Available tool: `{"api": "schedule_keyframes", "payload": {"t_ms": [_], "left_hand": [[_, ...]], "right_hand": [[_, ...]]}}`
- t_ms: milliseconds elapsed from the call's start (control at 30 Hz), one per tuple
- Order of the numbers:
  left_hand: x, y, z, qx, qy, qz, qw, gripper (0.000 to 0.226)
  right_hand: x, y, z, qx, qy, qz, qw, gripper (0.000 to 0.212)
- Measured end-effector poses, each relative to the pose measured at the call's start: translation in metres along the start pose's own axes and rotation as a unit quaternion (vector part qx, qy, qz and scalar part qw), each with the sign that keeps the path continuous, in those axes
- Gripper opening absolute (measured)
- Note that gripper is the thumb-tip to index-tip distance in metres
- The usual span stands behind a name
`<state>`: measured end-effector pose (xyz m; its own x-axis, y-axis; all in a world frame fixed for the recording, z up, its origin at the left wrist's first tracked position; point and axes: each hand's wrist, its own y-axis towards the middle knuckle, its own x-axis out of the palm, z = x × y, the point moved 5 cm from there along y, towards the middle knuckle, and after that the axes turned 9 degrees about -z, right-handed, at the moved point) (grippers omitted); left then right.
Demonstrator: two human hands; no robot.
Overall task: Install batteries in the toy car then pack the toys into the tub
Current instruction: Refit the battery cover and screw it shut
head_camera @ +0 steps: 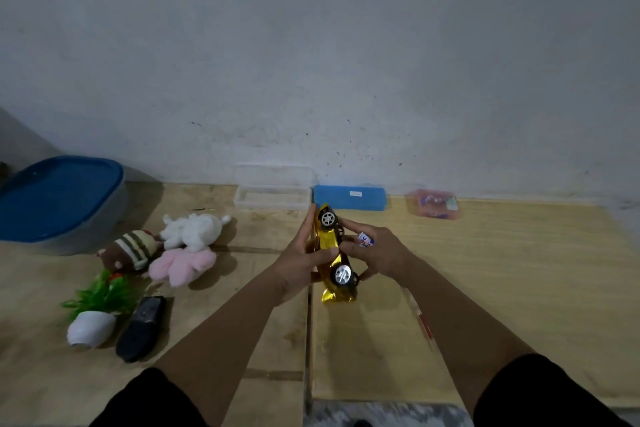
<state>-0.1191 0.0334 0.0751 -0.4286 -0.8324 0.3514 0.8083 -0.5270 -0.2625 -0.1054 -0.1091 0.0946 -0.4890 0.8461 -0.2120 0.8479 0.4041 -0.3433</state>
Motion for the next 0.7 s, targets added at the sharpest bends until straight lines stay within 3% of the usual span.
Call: {"api": "schedule_keyframes", "payload": {"t_ms": [433, 567, 633, 700], "left_hand": [[-0.014, -0.005, 0.003, -0.002, -0.013, 0.009, 1.000, 0.065], [-0.011, -0.005, 0.010, -0.002, 0.134, -0.004, 0.991, 0.055], [-0.010, -0.007, 0.016, 0.000, 0.248, -0.014, 0.969, 0.056], [-0.015, -0.008, 0.020, -0.005, 0.280, -0.011, 0.960, 0.059]], "right_hand": [[0.003, 0.000, 0.004, 0.059, -0.114, -0.069, 0.989, 0.073], [0.006, 0.000, 0.006, 0.052, -0.128, -0.048, 0.989, 0.071], [0.007, -0.002, 0.006, 0.061, -0.152, -0.067, 0.984, 0.071], [0.010, -0.006, 0.001, 0.072, -0.194, -0.105, 0.973, 0.071]]}}
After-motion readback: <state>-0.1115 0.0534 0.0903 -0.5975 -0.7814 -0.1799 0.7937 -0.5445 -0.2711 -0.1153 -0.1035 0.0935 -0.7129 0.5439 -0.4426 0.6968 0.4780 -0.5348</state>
